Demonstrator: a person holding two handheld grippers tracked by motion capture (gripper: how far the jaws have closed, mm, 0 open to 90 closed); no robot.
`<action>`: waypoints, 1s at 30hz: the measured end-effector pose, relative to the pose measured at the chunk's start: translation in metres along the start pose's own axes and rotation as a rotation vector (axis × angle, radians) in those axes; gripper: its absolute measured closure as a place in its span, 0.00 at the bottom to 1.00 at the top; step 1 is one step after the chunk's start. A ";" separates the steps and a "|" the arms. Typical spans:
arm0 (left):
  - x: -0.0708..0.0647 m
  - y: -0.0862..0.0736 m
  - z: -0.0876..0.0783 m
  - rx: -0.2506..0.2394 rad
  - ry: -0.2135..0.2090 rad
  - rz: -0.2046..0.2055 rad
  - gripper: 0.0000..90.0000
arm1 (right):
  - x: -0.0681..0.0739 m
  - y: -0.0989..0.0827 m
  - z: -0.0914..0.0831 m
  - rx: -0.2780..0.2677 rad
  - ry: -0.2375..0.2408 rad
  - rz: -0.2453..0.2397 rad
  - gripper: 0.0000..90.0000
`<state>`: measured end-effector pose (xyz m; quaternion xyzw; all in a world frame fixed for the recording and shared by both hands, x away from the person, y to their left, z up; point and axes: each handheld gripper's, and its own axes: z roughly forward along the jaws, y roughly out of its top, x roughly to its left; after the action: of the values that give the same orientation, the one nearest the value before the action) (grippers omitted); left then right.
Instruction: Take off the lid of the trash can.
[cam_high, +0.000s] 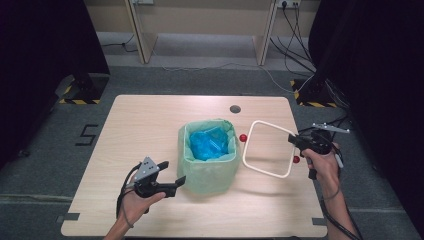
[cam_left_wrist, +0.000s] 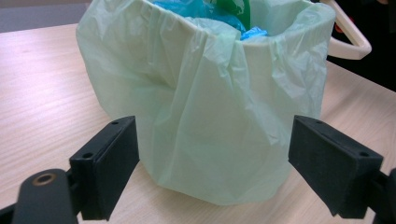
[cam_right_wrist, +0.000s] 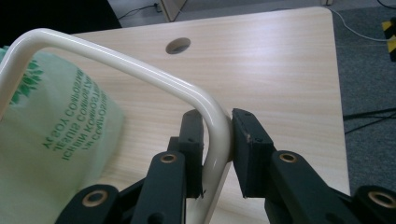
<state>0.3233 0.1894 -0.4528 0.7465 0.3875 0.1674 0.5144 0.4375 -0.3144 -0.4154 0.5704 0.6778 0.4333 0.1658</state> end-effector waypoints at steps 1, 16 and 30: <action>0.000 -0.001 0.000 0.003 -0.003 -0.004 0.17 | -0.002 -0.004 0.002 0.004 -0.007 0.001 0.83; 0.004 -0.008 -0.002 0.018 -0.008 -0.017 0.17 | -0.012 -0.044 0.030 0.043 -0.103 0.002 0.83; 0.007 -0.015 -0.001 0.026 -0.009 -0.027 0.17 | -0.016 -0.055 0.042 0.099 -0.179 -0.037 0.83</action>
<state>0.3209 0.1974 -0.4670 0.7486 0.3975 0.1521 0.5084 0.4379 -0.3110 -0.4861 0.6017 0.6912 0.3437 0.2053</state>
